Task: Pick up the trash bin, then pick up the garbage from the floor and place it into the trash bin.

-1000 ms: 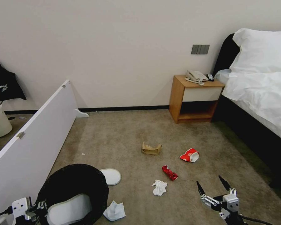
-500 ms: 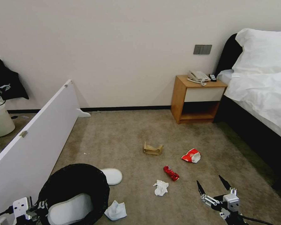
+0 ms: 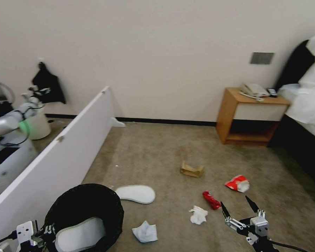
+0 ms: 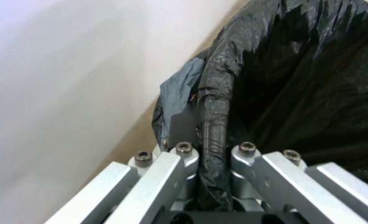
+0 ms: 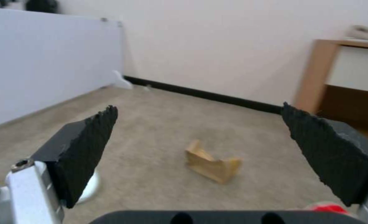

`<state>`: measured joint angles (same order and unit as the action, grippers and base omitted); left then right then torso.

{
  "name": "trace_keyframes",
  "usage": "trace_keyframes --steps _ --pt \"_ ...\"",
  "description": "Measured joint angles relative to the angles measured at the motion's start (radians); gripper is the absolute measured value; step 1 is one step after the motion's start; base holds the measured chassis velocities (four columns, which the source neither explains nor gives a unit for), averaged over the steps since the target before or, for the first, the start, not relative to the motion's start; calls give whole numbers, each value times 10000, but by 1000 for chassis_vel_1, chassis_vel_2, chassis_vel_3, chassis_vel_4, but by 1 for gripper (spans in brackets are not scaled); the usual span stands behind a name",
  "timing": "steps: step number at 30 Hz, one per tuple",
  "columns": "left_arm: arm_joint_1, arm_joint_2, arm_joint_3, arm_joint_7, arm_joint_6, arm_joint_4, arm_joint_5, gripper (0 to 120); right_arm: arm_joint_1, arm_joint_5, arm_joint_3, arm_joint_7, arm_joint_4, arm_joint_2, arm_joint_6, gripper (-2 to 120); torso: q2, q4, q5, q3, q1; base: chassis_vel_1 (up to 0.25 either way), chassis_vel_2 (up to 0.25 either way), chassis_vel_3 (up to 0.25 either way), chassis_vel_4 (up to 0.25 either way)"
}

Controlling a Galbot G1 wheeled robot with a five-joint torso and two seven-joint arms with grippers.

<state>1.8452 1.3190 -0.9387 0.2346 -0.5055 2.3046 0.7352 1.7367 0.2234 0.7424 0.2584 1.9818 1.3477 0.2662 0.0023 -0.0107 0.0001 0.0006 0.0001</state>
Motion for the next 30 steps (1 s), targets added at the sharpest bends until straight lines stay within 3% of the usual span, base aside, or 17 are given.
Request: trace_keyframes --steps 17,24,30 --pt "-21 54 123 -5 279 -27 -120 4 12 52 16 6 60 -64 -28 100 0 6 -1 0 0 124 118 127 122" --pt "-29 59 134 -6 307 -26 -101 4 15 62 12 8 60 -83 -31 100 0 -7 -1 0 0 30 30 22 23" --pt "-11 85 182 11 309 -27 -86 4 14 59 4 21 29 -105 -34 100 0 0 0 0 0 0 0 0 0"
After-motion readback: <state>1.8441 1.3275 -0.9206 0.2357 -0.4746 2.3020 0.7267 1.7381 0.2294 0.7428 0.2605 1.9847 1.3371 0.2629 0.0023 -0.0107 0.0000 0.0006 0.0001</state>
